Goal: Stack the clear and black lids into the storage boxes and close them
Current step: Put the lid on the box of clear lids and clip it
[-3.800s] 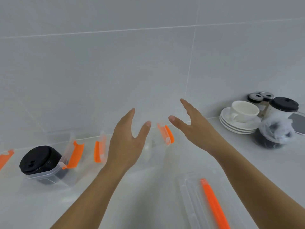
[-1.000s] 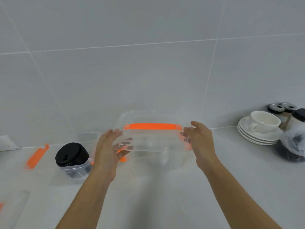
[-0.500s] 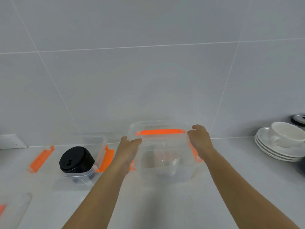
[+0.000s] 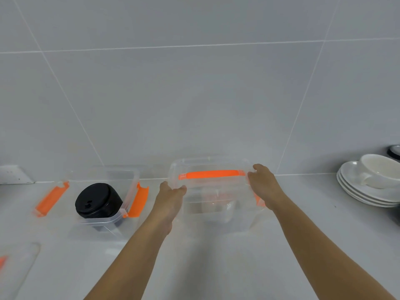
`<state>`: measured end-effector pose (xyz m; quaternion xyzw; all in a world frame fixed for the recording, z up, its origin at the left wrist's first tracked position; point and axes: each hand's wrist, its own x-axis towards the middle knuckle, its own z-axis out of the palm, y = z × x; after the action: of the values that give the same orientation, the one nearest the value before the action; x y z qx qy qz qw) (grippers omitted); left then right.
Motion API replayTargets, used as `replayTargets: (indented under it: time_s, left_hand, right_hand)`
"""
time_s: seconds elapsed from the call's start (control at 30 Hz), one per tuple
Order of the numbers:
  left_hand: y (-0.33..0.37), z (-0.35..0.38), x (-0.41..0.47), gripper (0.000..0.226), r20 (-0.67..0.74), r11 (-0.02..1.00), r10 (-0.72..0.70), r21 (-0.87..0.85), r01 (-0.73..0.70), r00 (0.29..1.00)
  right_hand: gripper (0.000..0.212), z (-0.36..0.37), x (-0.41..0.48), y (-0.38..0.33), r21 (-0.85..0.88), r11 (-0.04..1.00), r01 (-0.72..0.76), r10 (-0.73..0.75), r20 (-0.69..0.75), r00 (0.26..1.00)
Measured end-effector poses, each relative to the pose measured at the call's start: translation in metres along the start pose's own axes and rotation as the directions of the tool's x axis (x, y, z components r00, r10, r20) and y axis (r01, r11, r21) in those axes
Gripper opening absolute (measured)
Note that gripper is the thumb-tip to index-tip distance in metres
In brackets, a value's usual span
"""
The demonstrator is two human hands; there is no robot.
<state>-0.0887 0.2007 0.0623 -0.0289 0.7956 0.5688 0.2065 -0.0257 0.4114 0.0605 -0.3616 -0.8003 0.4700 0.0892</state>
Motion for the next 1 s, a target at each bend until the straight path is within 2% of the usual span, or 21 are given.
replayTargets:
  time_s: [0.13,0.27,0.4,0.8,0.9,1.0]
  left_hand:
    - [-0.008,0.000,-0.009,0.050,-0.010,1.000,0.017,0.004,-0.017,1.000]
    - [-0.016,0.003,-0.019,0.062,0.034,0.999,0.051,-0.005,-0.051,0.998]
    - [-0.020,0.001,-0.022,0.064,0.061,0.994,0.106,-0.001,-0.106,0.992]
    - [-0.039,-0.006,-0.023,0.066,0.113,0.975,0.208,0.057,-0.216,0.972]
    - [-0.036,-0.010,-0.019,0.053,0.024,0.938,0.273,0.214,-0.272,0.962]
    - [-0.026,-0.012,-0.015,0.045,-0.100,0.818,0.487,0.399,-0.413,0.867]
  right_hand:
    - [0.037,0.000,-0.006,0.009,0.007,1.000,0.003,-0.003,0.027,1.000]
    - [0.037,-0.003,-0.013,0.017,0.064,0.998,0.007,-0.010,0.047,0.999]
    - [0.040,-0.004,-0.018,0.023,0.079,0.997,0.010,-0.014,0.048,0.999]
    - [0.041,-0.002,-0.028,0.036,-0.034,0.989,0.146,-0.144,0.034,0.989]
    - [0.040,-0.003,-0.027,0.035,-0.093,0.980,0.175,-0.175,0.014,0.984]
    - [0.049,-0.007,-0.025,0.032,-0.199,0.947,0.253,-0.267,-0.045,0.963]
